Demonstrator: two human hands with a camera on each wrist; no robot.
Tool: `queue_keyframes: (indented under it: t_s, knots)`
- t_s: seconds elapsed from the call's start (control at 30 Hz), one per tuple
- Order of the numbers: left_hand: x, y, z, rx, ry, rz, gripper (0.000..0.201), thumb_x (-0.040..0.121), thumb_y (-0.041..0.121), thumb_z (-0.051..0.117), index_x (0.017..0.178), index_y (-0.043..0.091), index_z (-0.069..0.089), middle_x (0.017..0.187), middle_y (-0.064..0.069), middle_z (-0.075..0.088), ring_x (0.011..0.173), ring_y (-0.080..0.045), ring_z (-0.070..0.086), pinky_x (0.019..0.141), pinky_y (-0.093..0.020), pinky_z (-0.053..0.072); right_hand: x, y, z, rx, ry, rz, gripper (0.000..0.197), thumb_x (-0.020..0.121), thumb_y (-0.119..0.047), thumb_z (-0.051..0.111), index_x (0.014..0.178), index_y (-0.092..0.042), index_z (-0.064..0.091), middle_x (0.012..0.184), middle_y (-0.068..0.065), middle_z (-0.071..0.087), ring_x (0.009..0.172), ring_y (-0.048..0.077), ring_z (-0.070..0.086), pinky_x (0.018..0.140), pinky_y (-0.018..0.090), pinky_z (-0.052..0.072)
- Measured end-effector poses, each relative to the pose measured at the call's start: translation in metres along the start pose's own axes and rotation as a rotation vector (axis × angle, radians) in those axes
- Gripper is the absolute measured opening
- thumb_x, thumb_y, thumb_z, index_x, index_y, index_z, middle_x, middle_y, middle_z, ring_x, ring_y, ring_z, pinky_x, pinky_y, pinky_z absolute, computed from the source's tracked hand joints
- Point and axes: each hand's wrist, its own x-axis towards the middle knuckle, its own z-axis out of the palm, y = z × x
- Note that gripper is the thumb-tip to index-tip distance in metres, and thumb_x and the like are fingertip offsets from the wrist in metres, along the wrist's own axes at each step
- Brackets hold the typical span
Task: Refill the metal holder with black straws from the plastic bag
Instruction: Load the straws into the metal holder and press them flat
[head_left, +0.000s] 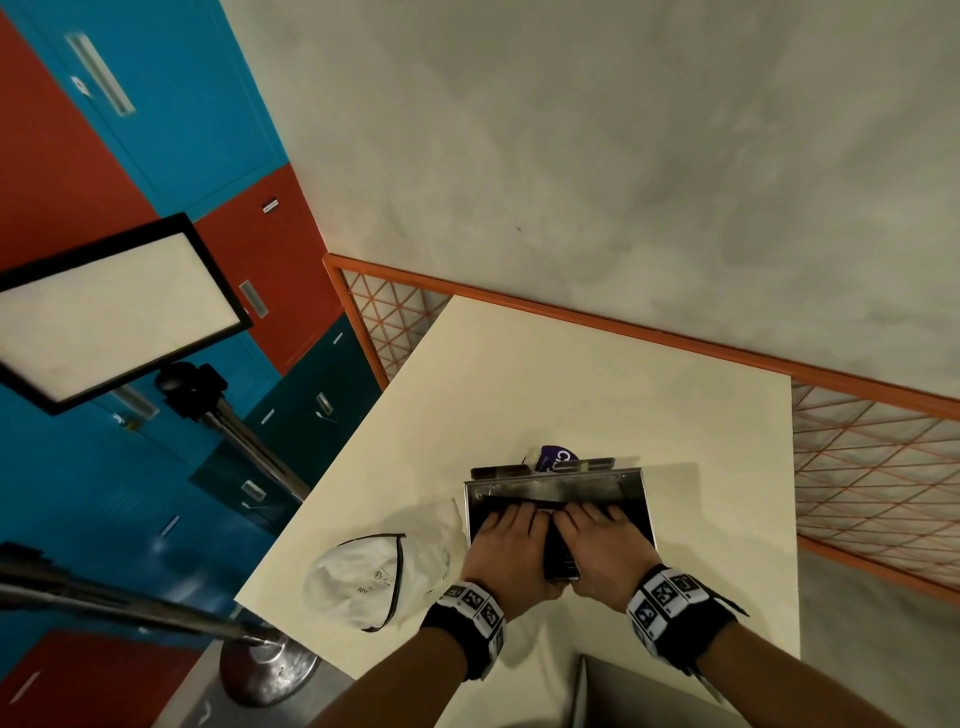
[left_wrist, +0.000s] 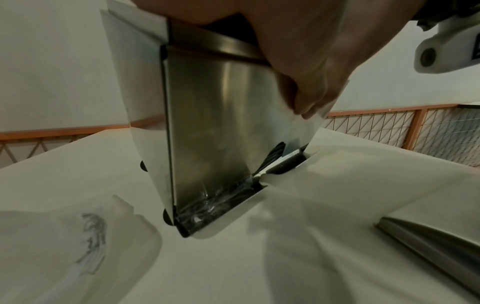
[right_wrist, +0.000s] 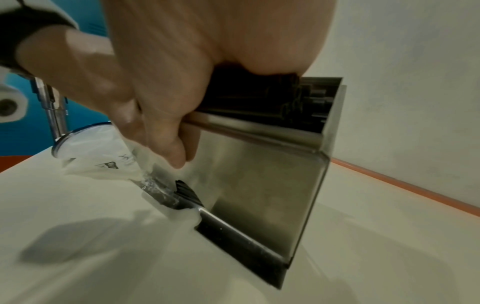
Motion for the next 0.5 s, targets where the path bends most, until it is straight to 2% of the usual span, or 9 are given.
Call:
queue_keyframes:
  t_s: [0.17,0.3,0.5]
  knots:
    - [0.0,0.001,-0.002,-0.003,0.003,0.006,0.066,0.062,0.068,0.058,0.107,0.02,0.059,0.101,0.004,0.061,0.091,-0.018,0.06,0.083,-0.034,0.051,-0.002,-0.002,-0.004,-0.005,0.001,0.007,0.071,0.041,-0.044,0.077,0.105,-0.02,0.056,0.098,-0.001,0.062,0.088,0.021,0.061,0.071,0.04,0.05]
    - [0.001,0.0,-0.004,-0.018,-0.009,0.008,0.068,0.063,0.066,0.058,0.113,0.02,0.057,0.103,0.003,0.061,0.093,-0.018,0.059,0.083,-0.035,0.051,-0.003,-0.002,-0.009,-0.003,0.022,0.003,0.065,0.044,-0.041,0.075,0.102,-0.021,0.057,0.098,-0.002,0.061,0.088,0.021,0.061,0.069,0.04,0.05]
    - [0.002,-0.001,-0.001,-0.014,-0.084,0.0,0.058,0.068,0.066,0.055,0.103,0.019,0.058,0.1,0.002,0.06,0.091,-0.019,0.06,0.078,-0.035,0.054,-0.003,-0.004,-0.009,-0.003,0.001,-0.008,0.057,0.045,-0.04,0.076,0.096,-0.021,0.06,0.096,-0.001,0.061,0.086,0.021,0.061,0.065,0.038,0.051]
